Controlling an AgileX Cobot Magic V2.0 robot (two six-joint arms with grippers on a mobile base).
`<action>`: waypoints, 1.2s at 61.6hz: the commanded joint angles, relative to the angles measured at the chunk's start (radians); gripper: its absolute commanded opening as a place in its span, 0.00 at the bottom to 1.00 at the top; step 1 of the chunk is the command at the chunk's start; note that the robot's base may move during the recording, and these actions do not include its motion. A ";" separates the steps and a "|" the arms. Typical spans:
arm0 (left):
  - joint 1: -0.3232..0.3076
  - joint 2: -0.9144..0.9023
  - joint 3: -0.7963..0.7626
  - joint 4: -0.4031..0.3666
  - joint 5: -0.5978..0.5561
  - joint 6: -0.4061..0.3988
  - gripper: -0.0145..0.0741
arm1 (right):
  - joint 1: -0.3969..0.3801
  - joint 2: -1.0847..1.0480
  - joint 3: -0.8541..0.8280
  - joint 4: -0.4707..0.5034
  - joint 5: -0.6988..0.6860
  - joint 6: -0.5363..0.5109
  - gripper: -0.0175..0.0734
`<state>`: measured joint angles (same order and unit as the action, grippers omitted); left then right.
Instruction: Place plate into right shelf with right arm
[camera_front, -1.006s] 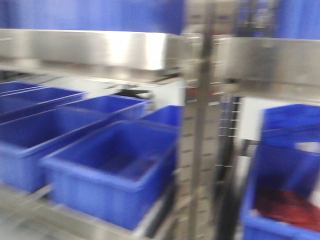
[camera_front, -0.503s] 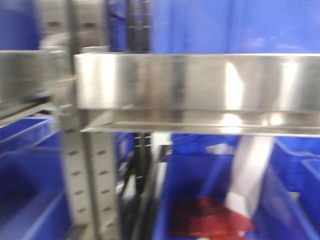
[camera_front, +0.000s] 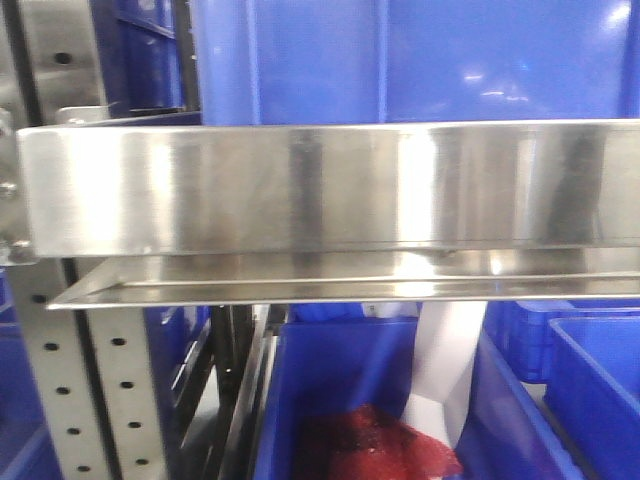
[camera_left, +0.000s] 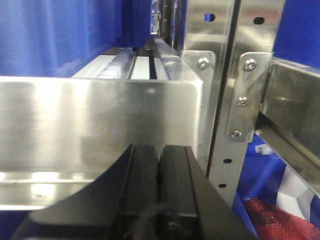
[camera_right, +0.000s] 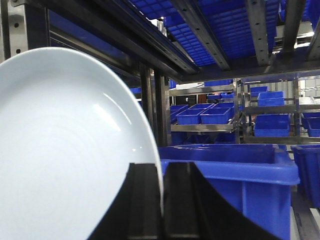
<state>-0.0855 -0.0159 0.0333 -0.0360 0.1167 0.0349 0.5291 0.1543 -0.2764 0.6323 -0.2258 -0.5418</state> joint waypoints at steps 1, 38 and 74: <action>-0.007 -0.007 0.008 -0.006 -0.086 -0.003 0.11 | -0.002 0.010 -0.031 -0.006 -0.073 -0.006 0.26; -0.007 -0.007 0.008 -0.006 -0.086 -0.003 0.11 | -0.002 0.161 -0.293 -0.006 0.041 -0.016 0.26; -0.007 -0.007 0.008 -0.006 -0.086 -0.003 0.11 | -0.002 0.944 -0.823 -0.006 -0.287 -0.090 0.26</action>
<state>-0.0855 -0.0159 0.0333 -0.0360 0.1167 0.0349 0.5291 1.0315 -1.0354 0.6361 -0.3505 -0.5854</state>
